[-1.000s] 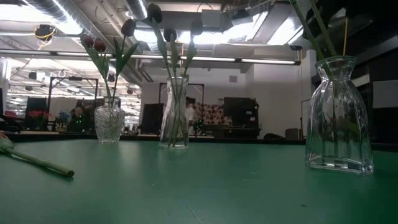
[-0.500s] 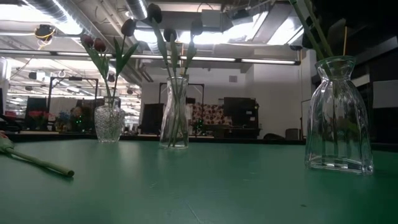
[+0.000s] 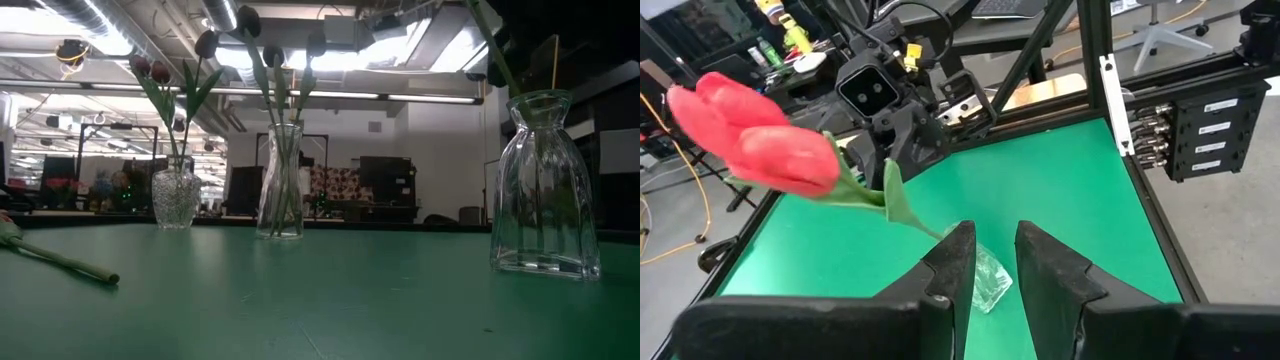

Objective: Sort flowers into vase by color
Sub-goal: Put the right pink tulip into the bottom transparent vase

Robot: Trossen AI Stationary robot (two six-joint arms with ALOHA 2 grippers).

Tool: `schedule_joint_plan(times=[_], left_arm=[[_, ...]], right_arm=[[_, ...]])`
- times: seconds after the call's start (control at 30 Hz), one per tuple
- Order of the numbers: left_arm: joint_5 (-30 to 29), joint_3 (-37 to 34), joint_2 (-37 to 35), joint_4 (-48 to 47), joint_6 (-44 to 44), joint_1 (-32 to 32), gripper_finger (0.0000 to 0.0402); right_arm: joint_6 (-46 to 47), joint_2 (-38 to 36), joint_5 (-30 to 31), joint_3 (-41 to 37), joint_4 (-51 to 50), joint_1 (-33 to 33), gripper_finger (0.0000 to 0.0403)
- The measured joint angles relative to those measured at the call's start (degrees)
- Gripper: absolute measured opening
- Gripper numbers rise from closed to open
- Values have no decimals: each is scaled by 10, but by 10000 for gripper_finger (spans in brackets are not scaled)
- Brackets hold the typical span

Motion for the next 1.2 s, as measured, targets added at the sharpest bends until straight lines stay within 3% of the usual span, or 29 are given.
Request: schedule_joint_plan(times=[0.33,0.63,0.8,1.03,1.2], left_arm=[[-23,0,-1,-9,0,-8,72],[152,0,-7,-9,-11,-12,72],[153,-27,-8,40,-15,12,72],[149,-117,-8,114,-45,63,72],[74,-170,-8,179,-37,102,73]], right_arm=[[5,-20,-52,0,2,21,115],[0,-74,78,37,-249,77,117],[23,-82,134,109,-423,78,117],[34,-81,141,239,-658,94,117],[33,-81,193,304,-763,127,117]])
